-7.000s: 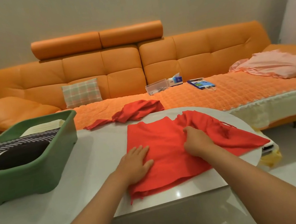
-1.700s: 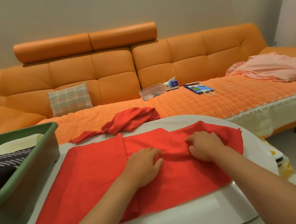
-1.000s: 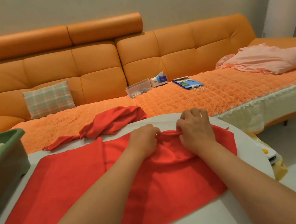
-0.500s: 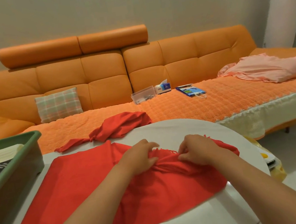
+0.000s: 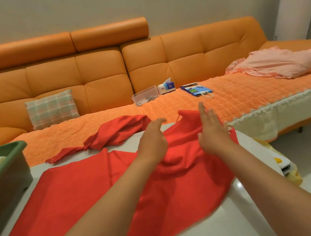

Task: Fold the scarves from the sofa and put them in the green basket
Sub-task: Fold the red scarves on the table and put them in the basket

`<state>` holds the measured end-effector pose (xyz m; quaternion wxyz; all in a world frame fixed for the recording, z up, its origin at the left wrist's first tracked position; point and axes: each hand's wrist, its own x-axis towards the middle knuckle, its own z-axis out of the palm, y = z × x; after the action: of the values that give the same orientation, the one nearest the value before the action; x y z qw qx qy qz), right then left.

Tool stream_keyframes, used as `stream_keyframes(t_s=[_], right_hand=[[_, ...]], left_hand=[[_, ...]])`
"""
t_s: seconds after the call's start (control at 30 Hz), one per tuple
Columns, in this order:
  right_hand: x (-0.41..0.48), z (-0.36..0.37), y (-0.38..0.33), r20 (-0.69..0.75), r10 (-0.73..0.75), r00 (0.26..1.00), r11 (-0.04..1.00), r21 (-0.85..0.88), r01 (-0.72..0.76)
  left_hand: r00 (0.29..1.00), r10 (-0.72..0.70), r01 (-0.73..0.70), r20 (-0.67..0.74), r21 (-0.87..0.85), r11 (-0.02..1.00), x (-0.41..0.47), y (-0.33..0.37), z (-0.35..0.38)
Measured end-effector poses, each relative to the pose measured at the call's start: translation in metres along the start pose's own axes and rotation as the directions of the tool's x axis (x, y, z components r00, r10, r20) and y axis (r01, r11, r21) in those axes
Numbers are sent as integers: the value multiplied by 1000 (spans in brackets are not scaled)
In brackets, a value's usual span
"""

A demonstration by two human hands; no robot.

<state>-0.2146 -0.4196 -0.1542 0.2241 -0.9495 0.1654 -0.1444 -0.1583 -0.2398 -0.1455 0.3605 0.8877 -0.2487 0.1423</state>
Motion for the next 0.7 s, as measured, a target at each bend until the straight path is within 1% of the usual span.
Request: stream_keyframes(t_s=[0.03, 0.07, 0.1, 0.13, 0.17, 0.2, 0.23, 0.27, 0.3, 0.37, 0.4, 0.43, 0.47, 0.5, 0.53, 0.57, 0.6, 0.63, 0.7], right_hand=[[-2, 2, 3, 1, 0, 1000, 987, -159, 0], [-4, 3, 4, 10, -34, 999, 959, -282, 35], [-7, 3, 3, 35, -107, 994, 936, -334, 112], [-11, 6, 2, 89, -201, 976, 920, -324, 219], [-15, 9, 2, 165, -283, 945, 912, -260, 318], [-20, 14, 3, 254, -314, 915, 914, -179, 364], [-25, 18, 5, 329, -298, 896, 926, -127, 354], [-28, 21, 10, 375, -244, 894, 939, -139, 315], [-30, 22, 17, 389, -170, 905, 942, -205, 265], [-32, 19, 30, 353, -56, 934, 937, -304, 171], [-32, 17, 32, 334, -34, 942, 940, -308, 144], [-33, 15, 33, 320, -26, 947, 945, -300, 128], [-33, 15, 31, 310, -23, 950, 947, -297, 120], [-33, 16, 28, 306, -18, 952, 944, -309, 117], [-33, 17, 25, 306, -8, 952, 938, -328, 114], [-33, 19, 22, 304, 6, 953, 932, -347, 105], [-33, 20, 20, 293, 27, 956, 926, -366, 86], [-33, 21, 18, 271, 51, 961, 920, -387, 60], [-32, 21, 17, 215, 76, 974, 903, -429, 24]], left_hand=[[1000, -17, 16, 9, 149, 989, -9, -7, 4], [998, -53, 39, 38, 299, 953, -17, -13, 7], [990, -93, 43, 101, 411, 910, -24, -17, 12], [972, -126, 20, 197, 467, 884, -29, -21, 17], [939, -147, -19, 311, 474, 881, -33, -22, 22], [900, -150, -55, 410, 447, 893, -34, -21, 27], [870, -138, -78, 474, 408, 910, -34, -19, 32], [866, -114, -89, 487, 374, 923, -33, -15, 36], [895, -77, -92, 440, 351, 932, -31, -12, 38], [981, 12, -85, 194, 372, 924, -29, -7, 37], [995, 15, -54, 95, 423, 905, -27, -6, 35], [998, -7, -21, 56, 475, 880, -26, -7, 33], [993, -67, 10, 93, 515, 857, -25, -10, 32], [973, -151, 34, 174, 540, 841, -23, -16, 33], [930, -236, 44, 283, 551, 834, -20, -21, 33], [877, -290, 41, 383, 542, 839, -16, -25, 32], [836, -311, 33, 453, 524, 851, -10, -30, 32], [815, -310, 28, 489, 502, 865, -1, -35, 33], [813, -297, 41, 501, 461, 887, 16, -42, 36]])
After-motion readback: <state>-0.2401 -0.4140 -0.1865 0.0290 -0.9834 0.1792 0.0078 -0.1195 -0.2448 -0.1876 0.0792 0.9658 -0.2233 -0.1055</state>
